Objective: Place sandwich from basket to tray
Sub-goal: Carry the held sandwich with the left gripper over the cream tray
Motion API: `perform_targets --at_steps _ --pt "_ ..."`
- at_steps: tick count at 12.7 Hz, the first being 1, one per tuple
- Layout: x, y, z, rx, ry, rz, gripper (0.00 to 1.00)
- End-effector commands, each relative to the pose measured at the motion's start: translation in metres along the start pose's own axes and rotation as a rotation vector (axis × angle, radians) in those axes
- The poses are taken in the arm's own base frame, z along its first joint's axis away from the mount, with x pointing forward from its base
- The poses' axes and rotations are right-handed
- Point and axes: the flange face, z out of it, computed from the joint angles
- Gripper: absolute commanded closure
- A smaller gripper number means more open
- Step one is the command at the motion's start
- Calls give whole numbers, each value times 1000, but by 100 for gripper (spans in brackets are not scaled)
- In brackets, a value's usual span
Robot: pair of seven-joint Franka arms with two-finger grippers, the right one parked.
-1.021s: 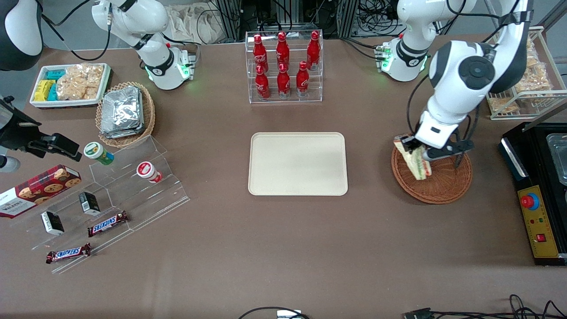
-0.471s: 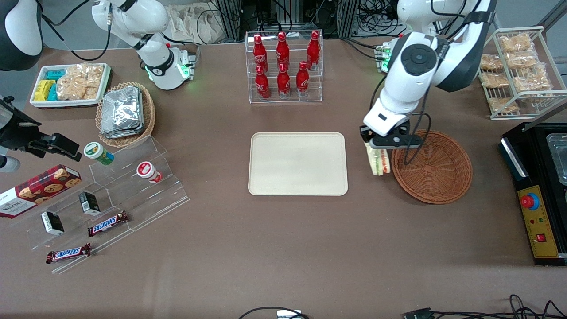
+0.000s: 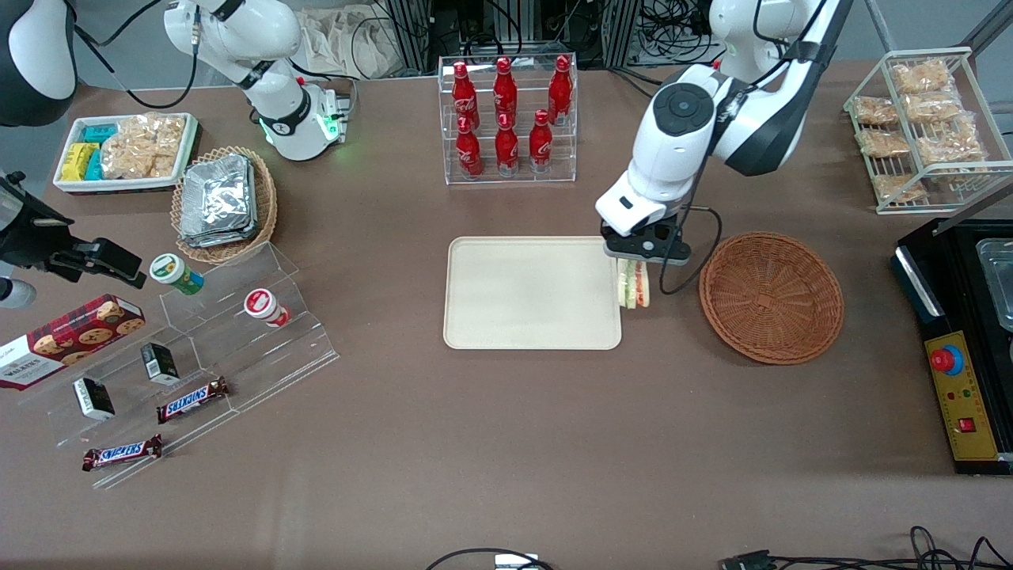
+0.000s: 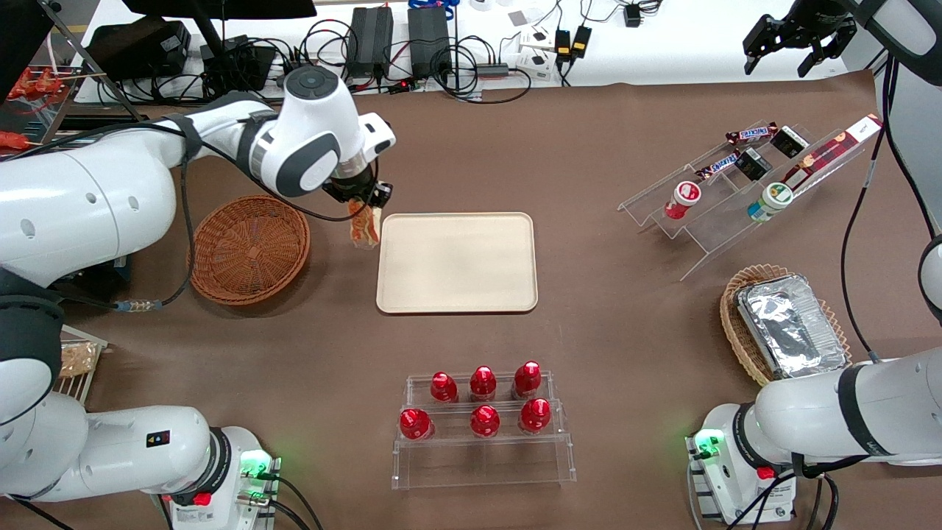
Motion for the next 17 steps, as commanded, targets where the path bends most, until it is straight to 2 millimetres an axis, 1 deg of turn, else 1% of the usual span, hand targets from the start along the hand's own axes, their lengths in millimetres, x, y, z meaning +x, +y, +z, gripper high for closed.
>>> perform_targets --at_steps 1,2,4,7,9,11,15,17 --pt "4 27 18 -38 5 8 100" --pt "6 31 30 -44 7 9 100" --pt "0 50 53 -27 13 20 100" --pt "0 55 101 8 14 12 100" --pt "4 59 131 17 2 5 100" --pt "-1 75 144 19 0 18 100" --pt "-3 78 159 11 -28 24 100" --pt "-8 78 170 20 -37 37 99"
